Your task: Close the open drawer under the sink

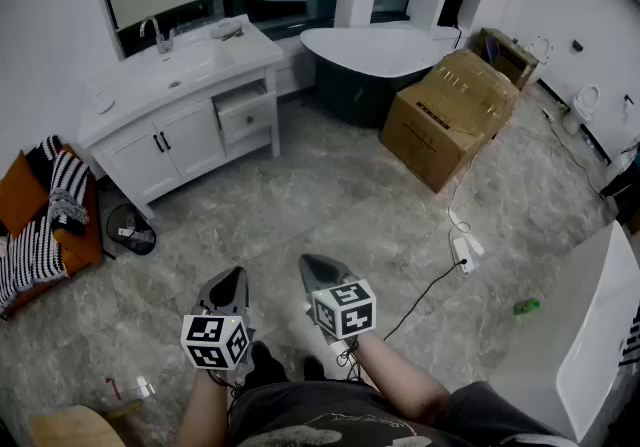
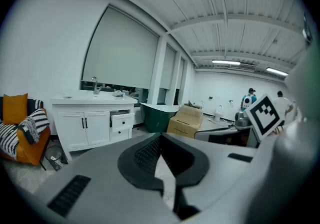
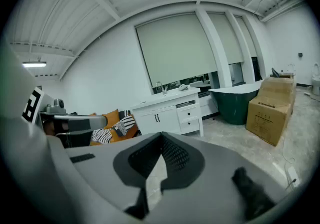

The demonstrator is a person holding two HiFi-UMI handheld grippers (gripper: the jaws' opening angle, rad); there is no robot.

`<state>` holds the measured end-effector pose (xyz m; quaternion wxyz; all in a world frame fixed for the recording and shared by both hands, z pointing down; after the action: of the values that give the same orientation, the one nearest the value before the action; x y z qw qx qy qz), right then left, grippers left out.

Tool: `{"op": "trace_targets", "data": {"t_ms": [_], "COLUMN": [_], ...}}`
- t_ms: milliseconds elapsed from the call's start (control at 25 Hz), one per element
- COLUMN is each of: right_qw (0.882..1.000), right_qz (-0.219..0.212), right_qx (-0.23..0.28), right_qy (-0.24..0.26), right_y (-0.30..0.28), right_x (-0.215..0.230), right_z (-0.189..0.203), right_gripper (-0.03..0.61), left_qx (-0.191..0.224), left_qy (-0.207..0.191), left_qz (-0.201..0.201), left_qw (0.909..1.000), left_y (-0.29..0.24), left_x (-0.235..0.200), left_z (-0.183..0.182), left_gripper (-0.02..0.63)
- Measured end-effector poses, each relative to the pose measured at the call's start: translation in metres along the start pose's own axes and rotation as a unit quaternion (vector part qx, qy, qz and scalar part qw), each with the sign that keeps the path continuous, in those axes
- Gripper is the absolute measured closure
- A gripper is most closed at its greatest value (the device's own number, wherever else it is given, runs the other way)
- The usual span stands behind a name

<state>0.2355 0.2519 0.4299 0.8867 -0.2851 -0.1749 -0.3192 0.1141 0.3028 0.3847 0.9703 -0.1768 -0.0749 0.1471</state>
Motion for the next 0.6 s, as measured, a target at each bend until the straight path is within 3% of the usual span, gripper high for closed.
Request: {"op": "trace_targets", "data": {"t_ms": [600], "right_qw": [1.000], "right_qz": [-0.018], "right_qx": [-0.005], "right_qy": [0.015], "right_y": [0.021], "right_x": [0.007], "right_z": [0.000], "right_gripper": [0.554], "left_qx": [-0.002], "left_qy": [0.014], "left_qz": [-0.022], "left_qw": [0.9996], "left_y": [0.005], "left_x": [0.023], "left_z": [-0.005], "left_gripper": [0.600]}}
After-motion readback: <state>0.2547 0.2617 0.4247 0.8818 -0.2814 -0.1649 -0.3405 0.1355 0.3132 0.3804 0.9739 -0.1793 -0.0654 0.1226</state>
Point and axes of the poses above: the fingertips, and each gripper's own axes: y backward along the fingers, x to its right, z out of its underside, the point moved 1 cm from there along y, backward along the fingers, and after that the axes turned 15 degrees about -y, right-handed, at the moved point
